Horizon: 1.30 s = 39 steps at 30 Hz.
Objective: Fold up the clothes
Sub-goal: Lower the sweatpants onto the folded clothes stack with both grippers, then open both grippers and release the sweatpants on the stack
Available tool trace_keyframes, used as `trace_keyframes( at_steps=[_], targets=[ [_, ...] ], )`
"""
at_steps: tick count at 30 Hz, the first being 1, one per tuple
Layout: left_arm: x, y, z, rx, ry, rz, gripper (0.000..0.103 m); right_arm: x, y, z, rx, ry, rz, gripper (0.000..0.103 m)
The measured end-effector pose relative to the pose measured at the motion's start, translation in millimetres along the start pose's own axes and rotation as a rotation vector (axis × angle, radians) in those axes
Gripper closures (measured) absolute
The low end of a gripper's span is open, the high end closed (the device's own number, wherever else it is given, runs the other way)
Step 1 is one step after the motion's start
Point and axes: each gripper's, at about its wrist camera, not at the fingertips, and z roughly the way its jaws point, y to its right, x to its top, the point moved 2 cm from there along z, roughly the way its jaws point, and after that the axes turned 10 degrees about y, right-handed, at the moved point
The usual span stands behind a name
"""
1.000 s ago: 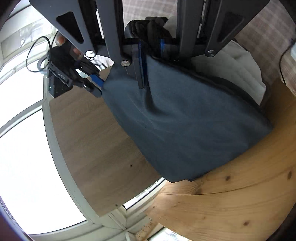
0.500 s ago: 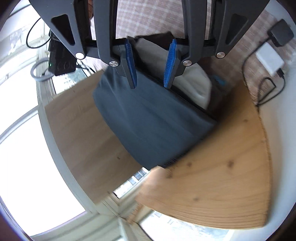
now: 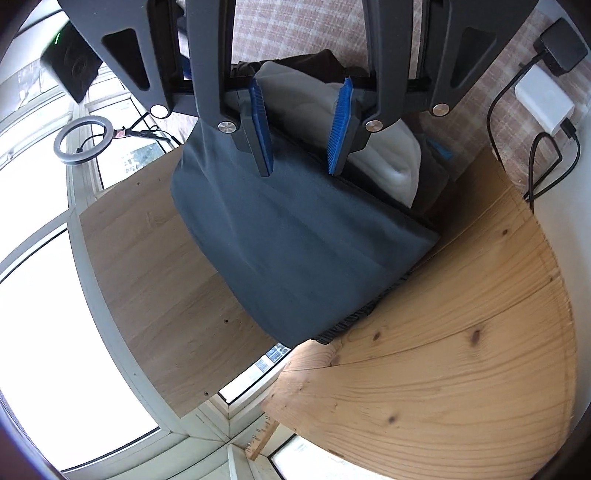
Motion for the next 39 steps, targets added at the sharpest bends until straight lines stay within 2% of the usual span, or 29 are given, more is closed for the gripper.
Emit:
trace_keyframes(
  at_steps=[2, 5, 6, 7, 8, 9, 11, 13, 16, 18, 20, 21, 22, 24, 26, 28, 30, 33, 34, 37, 39],
  targets=[
    [4.1, 0.7, -1.6, -0.005, 0.013, 0.006, 0.075, -6.1, -11.8, 9.4, -0.095, -0.001, -0.098, 0.049],
    [10.2, 0.5, -5.2, -0.004, 0.037, 0.012, 0.075, -4.8, -10.5, 8.7, -0.107, -0.037, -0.137, 0.050],
    [12.2, 0.6, -4.9, -0.001, 0.041, 0.017, 0.075, -4.4, -10.1, 8.5, -0.111, -0.050, -0.150, 0.057],
    [14.2, 1.0, -4.5, 0.004, 0.045, 0.024, 0.075, -3.9, -9.7, 8.2, -0.115, -0.062, -0.163, 0.078],
    [16.1, 2.6, -4.2, 0.010, 0.051, 0.035, 0.075, -3.4, -9.2, 8.0, -0.119, -0.074, -0.176, 0.086],
    [17.8, 5.6, -4.0, 0.013, 0.058, 0.047, 0.075, -3.0, -8.8, 7.7, -0.123, -0.086, -0.190, 0.091],
    [21.0, 12.4, -3.0, 0.016, 0.070, 0.073, 0.075, -2.1, -7.9, 7.2, -0.131, -0.111, -0.216, 0.093],
    [22.4, 21.9, 2.0, 0.013, 0.077, 0.100, 0.075, -1.1, -7.0, 6.7, -0.139, -0.135, -0.242, 0.092],
    [21.5, 32.4, 20.0, 0.021, 0.051, 0.135, 0.075, 0.3, -5.6, 5.9, -0.151, -0.172, -0.281, 0.087],
    [17.5, 38.4, 26.2, 0.000, 0.030, 0.150, 0.075, 4.1, -1.9, 3.6, -0.156, -0.181, -0.292, 0.085],
    [12.1, 44.2, 26.2, -0.011, 0.026, 0.184, 0.075, 26.5, 20.3, -9.6, -0.146, -0.095, -0.199, 0.074],
    [9.9, 46.3, 28.2, -0.013, 0.024, 0.196, 0.075, 37.7, 31.4, -16.3, -0.141, -0.052, -0.153, 0.060],
    [7.5, 47.6, 30.8, -0.013, 0.017, 0.203, 0.075, 49.0, 42.6, -23.1, -0.135, -0.009, -0.106, 0.049],
    [1.7, 47.1, 38.6, -0.003, -0.012, 0.209, 0.075, 71.5, 65.0, -36.6, -0.124, 0.077, -0.013, 0.049],
    [-5.1, 47.8, 46.9, 0.047, -0.031, 0.259, 0.075, 93.3, 87.1, -45.2, -0.117, 0.152, 0.075, 0.049],
    [-9.8, 46.5, 53.4, 0.105, -0.044, 0.304, 0.072, 105.8, 103.2, -16.4, -0.128, 0.138, 0.116, 0.049],
    [-9.9, 42.6, 55.2, 0.122, -0.053, 0.308, 0.070, 107.9, 111.8, 15.8, -0.167, 0.093, 0.121, 0.049],
    [-8.2, 37.9, 52.8, 0.156, -0.056, 0.314, 0.068, 102.4, 130.0, 56.4, -0.241, -0.033, 0.117, 0.049],
    [-6.9, 37.2, 49.4, 0.171, -0.051, 0.318, 0.067, 99.6, 132.6, 59.4, -0.255, -0.054, 0.123, 0.049],
    [-6.5, 39.8, 35.2, 0.215, -0.032, 0.348, 0.063, 97.4, 124.4, 29.5, -0.252, 0.015, 0.144, 0.049],
    [-8.7, 42.9, 27.7, 0.234, -0.023, 0.368, 0.059, 92.9, 105.1, 0.0, -0.216, 0.068, 0.123, 0.049]
  ],
)
